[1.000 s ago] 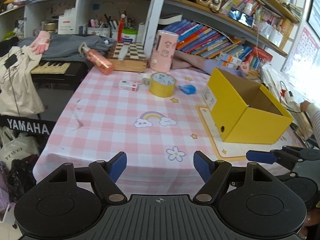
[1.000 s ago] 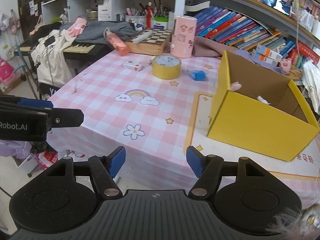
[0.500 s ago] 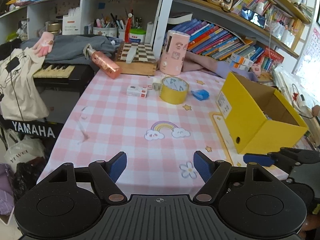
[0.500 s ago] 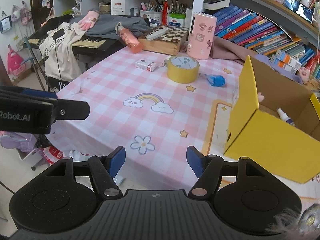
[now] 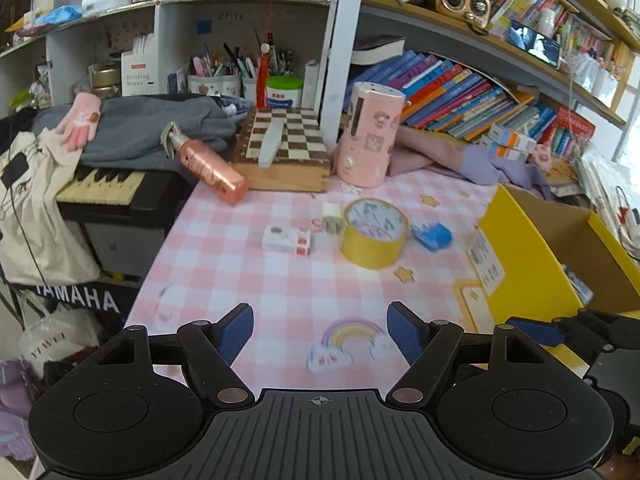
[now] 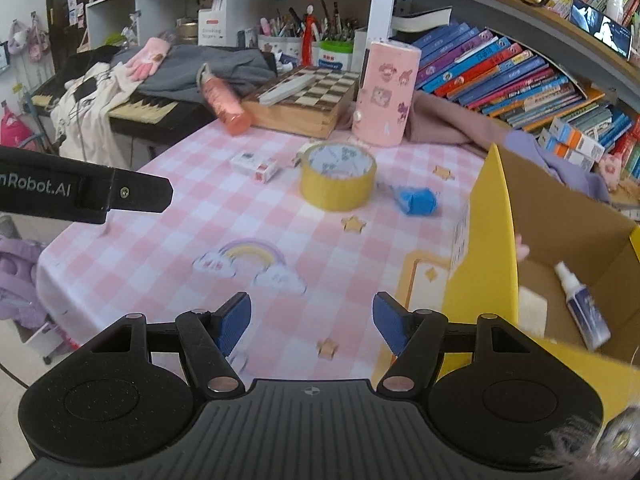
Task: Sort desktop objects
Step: 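Move both open tools toward the blue block and white-red small box, then grasp the blue block with the right tool while the left tool grasps the white-red small box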
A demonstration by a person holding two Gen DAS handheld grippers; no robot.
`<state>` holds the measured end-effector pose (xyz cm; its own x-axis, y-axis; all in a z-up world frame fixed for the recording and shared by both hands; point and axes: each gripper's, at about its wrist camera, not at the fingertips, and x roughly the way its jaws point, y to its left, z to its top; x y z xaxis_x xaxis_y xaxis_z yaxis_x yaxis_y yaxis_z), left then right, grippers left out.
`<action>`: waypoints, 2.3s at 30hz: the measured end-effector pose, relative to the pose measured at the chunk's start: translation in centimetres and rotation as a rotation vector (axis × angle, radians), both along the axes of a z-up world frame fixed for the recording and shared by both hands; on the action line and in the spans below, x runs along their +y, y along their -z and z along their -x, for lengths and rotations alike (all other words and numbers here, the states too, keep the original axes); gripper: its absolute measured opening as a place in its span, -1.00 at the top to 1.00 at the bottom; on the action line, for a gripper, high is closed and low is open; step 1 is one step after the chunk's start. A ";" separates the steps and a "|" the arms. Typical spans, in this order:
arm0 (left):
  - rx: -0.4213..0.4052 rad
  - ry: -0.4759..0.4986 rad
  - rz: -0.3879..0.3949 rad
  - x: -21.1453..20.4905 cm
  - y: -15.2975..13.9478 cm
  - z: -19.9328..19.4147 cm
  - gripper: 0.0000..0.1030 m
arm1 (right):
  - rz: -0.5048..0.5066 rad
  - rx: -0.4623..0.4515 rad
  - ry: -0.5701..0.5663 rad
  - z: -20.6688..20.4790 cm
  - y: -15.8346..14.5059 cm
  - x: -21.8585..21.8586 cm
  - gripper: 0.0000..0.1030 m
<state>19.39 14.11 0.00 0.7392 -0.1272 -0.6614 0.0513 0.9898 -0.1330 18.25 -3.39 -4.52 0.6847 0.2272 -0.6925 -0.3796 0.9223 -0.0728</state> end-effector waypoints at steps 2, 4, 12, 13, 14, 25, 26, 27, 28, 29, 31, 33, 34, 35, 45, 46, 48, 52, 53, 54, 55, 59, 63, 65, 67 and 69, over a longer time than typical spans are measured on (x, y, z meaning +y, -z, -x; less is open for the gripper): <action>0.000 -0.004 -0.008 0.0 0.0 -1.2 -0.47 | -0.011 -0.017 0.024 -1.3 0.1 0.0 -0.27; -0.001 -0.009 -0.015 -0.1 -0.2 -2.2 -0.47 | -0.027 -0.032 0.069 -2.8 0.3 -0.1 -0.27; -0.002 -0.018 -0.036 -0.2 -0.6 -5.2 -0.47 | -0.110 -0.047 0.229 -9.3 1.0 -0.2 -0.27; 0.003 -0.017 -0.040 -0.3 -0.5 -5.4 -0.47 | -0.115 -0.038 0.230 -9.9 1.2 -0.1 -0.27; 0.008 -0.017 -0.043 -0.3 -0.4 -5.7 -0.47 | -0.115 -0.030 0.237 -10.6 1.4 -0.2 -0.28; 0.047 -0.015 -0.028 -0.7 0.9 -7.9 -0.47 | -0.062 -0.002 0.279 -12.8 2.6 -2.5 -0.17; 0.048 -0.014 -0.025 -0.8 1.0 -8.0 -0.47 | -0.046 0.001 0.288 -12.8 2.7 -2.9 -0.17; 0.049 -0.012 -0.023 -0.9 1.1 -8.1 -0.47 | -0.038 0.006 0.295 -12.8 2.7 -3.3 -0.17; 0.051 -0.011 -0.021 -1.0 1.2 -8.2 -0.47 | -0.028 0.014 0.305 -12.8 2.8 -3.9 -0.17; 0.051 -0.011 -0.020 -1.0 1.3 -8.4 -0.47 | -0.017 0.019 0.317 -12.8 2.8 -4.4 -0.17; 0.055 -0.011 -0.013 -1.1 1.4 -8.6 -0.47 | -0.006 0.028 0.342 -12.7 2.9 -5.5 -0.18; 0.060 -0.008 -0.011 -1.2 1.7 -8.9 -0.47 | -0.004 0.037 0.372 -12.5 2.9 -6.6 -0.22; 0.063 -0.007 -0.012 -1.3 1.8 -9.1 -0.47 | -0.011 0.046 0.382 -12.5 2.9 -7.1 -0.28; 0.067 -0.006 -0.013 -1.4 1.9 -9.2 -0.47 | -0.020 0.050 0.380 -12.5 2.9 -7.3 -0.30; 0.080 -0.006 -0.047 -1.7 3.6 -11.4 -0.47 | -0.004 0.056 0.280 -15.8 3.7 -5.8 -0.50; 0.084 -0.008 -0.055 -1.6 3.8 -11.7 -0.47 | -0.005 0.059 0.275 -16.1 3.8 -5.6 -0.50; 0.092 -0.011 -0.059 -1.4 4.2 -12.5 -0.47 | 0.012 0.063 0.261 -16.9 4.2 -5.1 -0.50; 0.113 -0.015 -0.088 -1.1 5.4 -14.2 -0.47 | 0.032 0.066 0.237 -18.2 4.9 -4.2 -0.50; 0.118 -0.017 -0.095 -1.1 5.7 -14.6 -0.47 | 0.029 0.070 0.238 -18.6 5.1 -4.1 -0.50; 0.126 -0.021 -0.100 -1.0 6.1 -15.0 -0.47 | 0.025 0.073 0.240 -19.0 5.2 -4.0 -0.50; 0.130 -0.023 -0.104 -0.9 6.3 -15.4 -0.47 | 0.021 0.077 0.242 -19.3 5.3 -4.0 -0.50; 0.145 -0.014 -0.114 -0.8 7.4 -16.6 -0.47 | 0.005 0.084 0.243 -20.6 5.6 -4.0 -0.50; 0.166 -0.017 -0.120 -0.6 8.3 -17.6 -0.47 | -0.005 0.097 0.244 -21.6 6.0 -4.1 -0.50; 0.174 -0.026 -0.122 -0.5 8.6 -17.9 -0.47 | -0.008 0.101 0.244 -22.0 6.2 -4.1 -0.49; 0.178 -0.024 -0.122 -0.5 8.8 -18.1 -0.47 | -0.014 0.101 0.243 -22.3 6.3 -4.3 -0.47; 0.184 -0.021 -0.126 -0.6 9.0 -18.3 -0.47 | -0.024 0.102 0.237 -22.5 6.3 -4.4 -0.45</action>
